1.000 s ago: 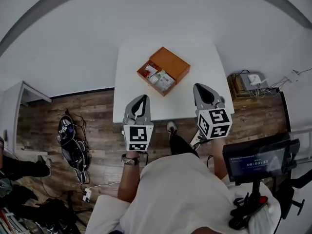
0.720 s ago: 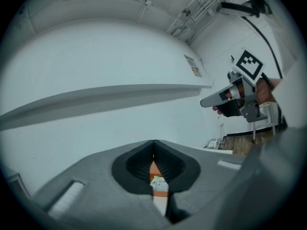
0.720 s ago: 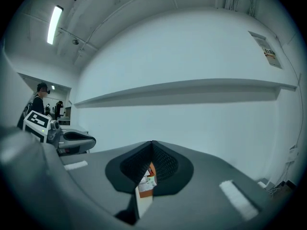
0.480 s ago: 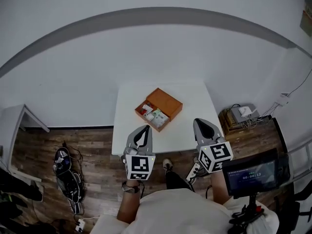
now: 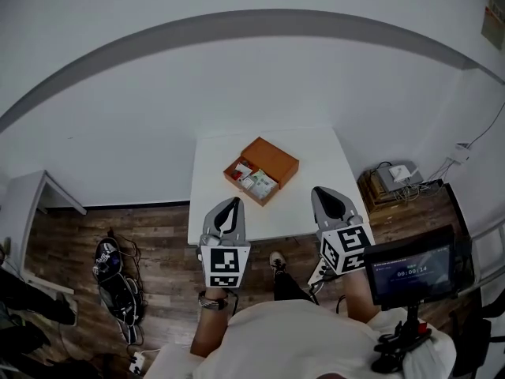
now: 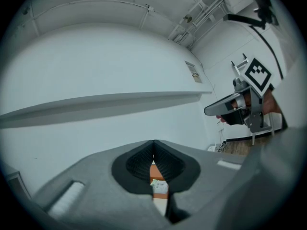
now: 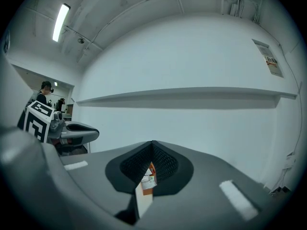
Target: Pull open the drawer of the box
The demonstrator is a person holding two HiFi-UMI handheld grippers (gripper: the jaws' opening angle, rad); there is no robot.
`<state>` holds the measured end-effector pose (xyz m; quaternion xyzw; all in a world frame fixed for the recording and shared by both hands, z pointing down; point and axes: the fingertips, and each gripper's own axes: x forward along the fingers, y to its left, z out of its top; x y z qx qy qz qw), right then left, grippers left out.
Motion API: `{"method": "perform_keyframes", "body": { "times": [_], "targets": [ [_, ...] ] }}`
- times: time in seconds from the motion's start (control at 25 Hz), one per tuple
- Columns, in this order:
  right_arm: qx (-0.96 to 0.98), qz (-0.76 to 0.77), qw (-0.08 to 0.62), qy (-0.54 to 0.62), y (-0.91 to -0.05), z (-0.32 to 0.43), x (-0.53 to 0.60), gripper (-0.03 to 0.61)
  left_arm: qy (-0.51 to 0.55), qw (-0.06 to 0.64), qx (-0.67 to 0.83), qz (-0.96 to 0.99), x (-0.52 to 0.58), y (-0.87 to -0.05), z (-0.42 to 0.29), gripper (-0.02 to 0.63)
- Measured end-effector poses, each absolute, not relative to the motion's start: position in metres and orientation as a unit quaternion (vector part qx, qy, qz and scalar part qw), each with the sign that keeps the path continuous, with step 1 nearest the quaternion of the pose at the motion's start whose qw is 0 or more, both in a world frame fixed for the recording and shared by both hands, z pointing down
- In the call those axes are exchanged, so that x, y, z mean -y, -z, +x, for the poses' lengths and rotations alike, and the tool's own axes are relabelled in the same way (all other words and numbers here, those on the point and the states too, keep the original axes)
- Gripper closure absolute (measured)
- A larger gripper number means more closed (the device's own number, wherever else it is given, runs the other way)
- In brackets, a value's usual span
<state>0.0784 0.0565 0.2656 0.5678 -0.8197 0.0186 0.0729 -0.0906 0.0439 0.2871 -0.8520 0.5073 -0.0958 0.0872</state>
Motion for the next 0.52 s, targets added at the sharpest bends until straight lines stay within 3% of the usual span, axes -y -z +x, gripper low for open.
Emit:
{"method": "perform_keyframes", "body": {
  "times": [0.52],
  "targets": [
    [0.827, 0.557, 0.078, -0.016, -0.267, 0.063, -0.048, 0.577, 0.102, 0.094, -0.511, -0.848, -0.040, -0.280, -0.099, 0.607]
  ]
}}
